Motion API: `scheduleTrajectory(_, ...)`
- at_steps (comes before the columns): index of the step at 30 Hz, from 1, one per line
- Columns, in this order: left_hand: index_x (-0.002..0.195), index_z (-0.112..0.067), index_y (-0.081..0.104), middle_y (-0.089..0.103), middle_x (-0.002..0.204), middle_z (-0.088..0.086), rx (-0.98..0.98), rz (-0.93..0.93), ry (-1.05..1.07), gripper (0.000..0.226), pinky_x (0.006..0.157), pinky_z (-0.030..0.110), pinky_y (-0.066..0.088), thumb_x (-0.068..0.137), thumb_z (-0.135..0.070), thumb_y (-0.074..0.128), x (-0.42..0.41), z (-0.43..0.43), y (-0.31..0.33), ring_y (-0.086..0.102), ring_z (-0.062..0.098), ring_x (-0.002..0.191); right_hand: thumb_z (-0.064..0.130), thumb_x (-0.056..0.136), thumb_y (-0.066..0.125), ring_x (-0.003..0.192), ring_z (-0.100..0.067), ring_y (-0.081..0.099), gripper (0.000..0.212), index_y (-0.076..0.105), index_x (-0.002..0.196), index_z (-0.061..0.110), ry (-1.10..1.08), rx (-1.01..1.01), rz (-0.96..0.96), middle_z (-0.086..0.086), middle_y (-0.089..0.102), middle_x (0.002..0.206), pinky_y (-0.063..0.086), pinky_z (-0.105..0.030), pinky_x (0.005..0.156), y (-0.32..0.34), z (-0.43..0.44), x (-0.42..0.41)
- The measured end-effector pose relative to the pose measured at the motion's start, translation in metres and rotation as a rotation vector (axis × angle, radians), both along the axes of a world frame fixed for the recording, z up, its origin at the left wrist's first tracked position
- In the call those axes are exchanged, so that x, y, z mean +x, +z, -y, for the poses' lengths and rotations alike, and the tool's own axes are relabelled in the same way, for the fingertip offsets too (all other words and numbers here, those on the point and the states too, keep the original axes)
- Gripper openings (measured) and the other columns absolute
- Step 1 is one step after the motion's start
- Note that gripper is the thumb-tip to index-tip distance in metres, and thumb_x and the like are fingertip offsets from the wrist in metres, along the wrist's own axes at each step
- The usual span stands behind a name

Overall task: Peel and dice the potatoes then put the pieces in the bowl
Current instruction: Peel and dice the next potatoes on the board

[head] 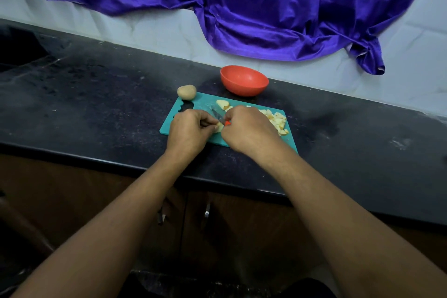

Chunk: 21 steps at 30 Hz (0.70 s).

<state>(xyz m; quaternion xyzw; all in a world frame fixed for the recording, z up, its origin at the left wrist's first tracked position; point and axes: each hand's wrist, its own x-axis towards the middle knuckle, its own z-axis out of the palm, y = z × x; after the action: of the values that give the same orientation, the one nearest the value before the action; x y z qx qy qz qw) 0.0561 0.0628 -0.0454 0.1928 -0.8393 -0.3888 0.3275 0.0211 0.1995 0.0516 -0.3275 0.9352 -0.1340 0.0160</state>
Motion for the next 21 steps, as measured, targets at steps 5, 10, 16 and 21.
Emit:
scheduleTrajectory(5, 0.091, -0.026, 0.079, 0.075, 0.085, -0.016, -0.028, 0.023, 0.017, 0.01, 0.085, 0.03, 0.059, 0.086, -0.018, 0.081, 0.0, 0.0, 0.0, 0.068, -0.002, 0.082, 0.024, 0.095, 0.058, 0.099, -0.026, 0.06, 0.035, 0.063, 0.13, 0.022, 0.0, 0.06, -0.064, -0.004, 0.063, 0.111, 0.044, -0.037, 0.072, -0.01, 0.005, 0.011)
scheduleTrajectory(10, 0.089, -0.028, 0.079, 0.075, 0.083, -0.017, -0.046, 0.022, 0.054, 0.005, 0.082, 0.031, 0.059, 0.087, -0.024, 0.08, -0.003, 0.001, -0.002, 0.068, -0.003, 0.079, 0.023, 0.101, 0.052, 0.107, -0.03, 0.063, 0.06, 0.034, 0.158, 0.019, 0.037, 0.132, -0.18, -0.01, 0.064, 0.119, 0.041, -0.038, 0.071, -0.04, -0.004, 0.026)
scheduleTrajectory(16, 0.095, -0.025, 0.08, 0.075, 0.087, -0.015, -0.054, 0.048, 0.077, 0.009, 0.084, 0.027, 0.056, 0.088, -0.019, 0.078, -0.003, 0.002, 0.0, 0.066, -0.002, 0.08, 0.024, 0.102, 0.05, 0.106, -0.03, 0.063, 0.06, 0.033, 0.16, 0.023, 0.07, 0.095, -0.181, -0.009, 0.065, 0.119, 0.044, -0.039, 0.074, -0.062, -0.018, 0.022)
scheduleTrajectory(21, 0.103, -0.027, 0.079, 0.076, 0.096, -0.013, -0.047, 0.051, 0.051, 0.014, 0.089, 0.034, 0.058, 0.091, -0.023, 0.076, -0.004, 0.003, -0.002, 0.068, 0.001, 0.087, 0.028, 0.104, 0.055, 0.085, -0.011, 0.064, 0.04, 0.058, 0.143, 0.036, 0.035, -0.315, 0.139, 0.01, 0.067, 0.104, 0.055, -0.033, 0.074, -0.058, -0.031, -0.01)
